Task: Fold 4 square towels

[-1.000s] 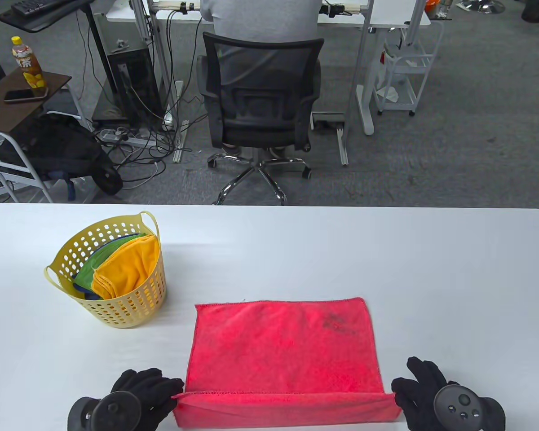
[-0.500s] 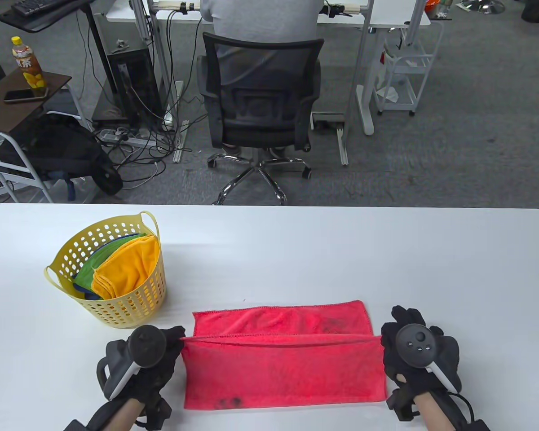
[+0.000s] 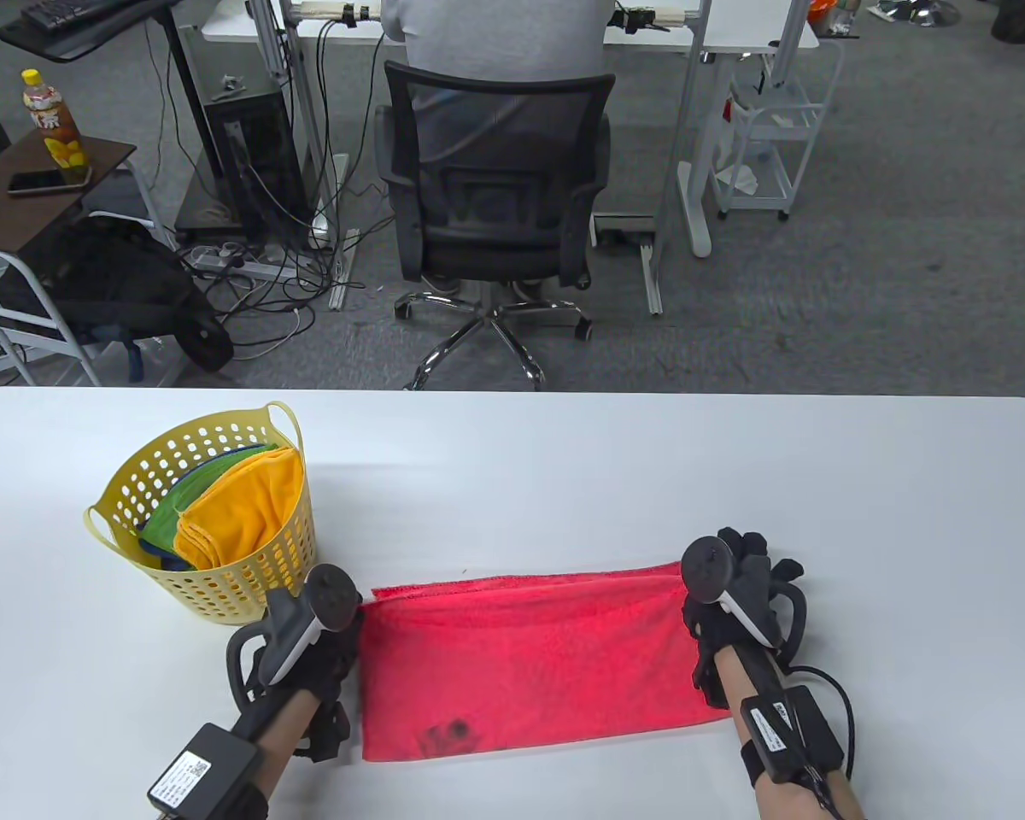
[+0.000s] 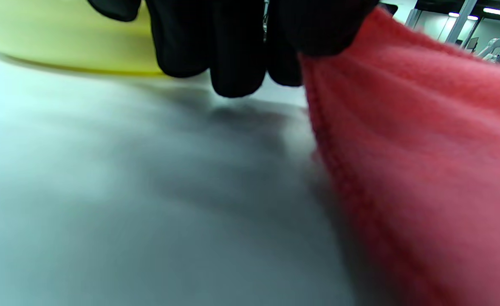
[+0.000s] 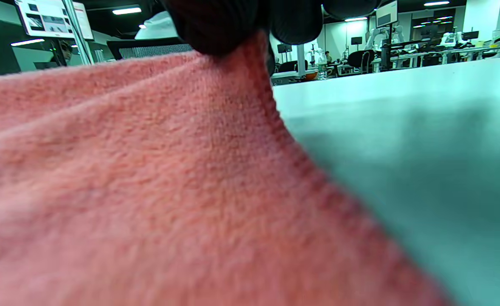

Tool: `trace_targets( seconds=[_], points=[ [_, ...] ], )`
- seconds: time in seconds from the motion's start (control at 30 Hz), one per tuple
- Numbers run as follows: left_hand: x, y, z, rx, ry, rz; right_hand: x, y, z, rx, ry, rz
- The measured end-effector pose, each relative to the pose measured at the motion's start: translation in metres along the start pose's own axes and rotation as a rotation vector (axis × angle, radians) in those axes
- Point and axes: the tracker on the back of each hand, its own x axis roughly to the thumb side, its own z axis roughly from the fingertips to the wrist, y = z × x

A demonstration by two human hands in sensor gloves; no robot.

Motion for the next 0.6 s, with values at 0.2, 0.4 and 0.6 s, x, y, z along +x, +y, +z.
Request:
trace_targets(
  seconds=[0.2,0.4,0.6],
  points=[
    [-0.007,0.005,0.007,0.002,-0.042,0.118,-0.015,-0.009,0.000,0.115,0.065,-0.067],
    [-0.016,0.040,0.046,0.093,-0.166,0.335,-0.049,-0.033,0.015,0.279,0.263,-0.219],
    [-0.033,0.036,0.089,0.140,-0.237,0.288,-0.038,0.002,0.030,0.246,0.318,-0.087]
  ],
)
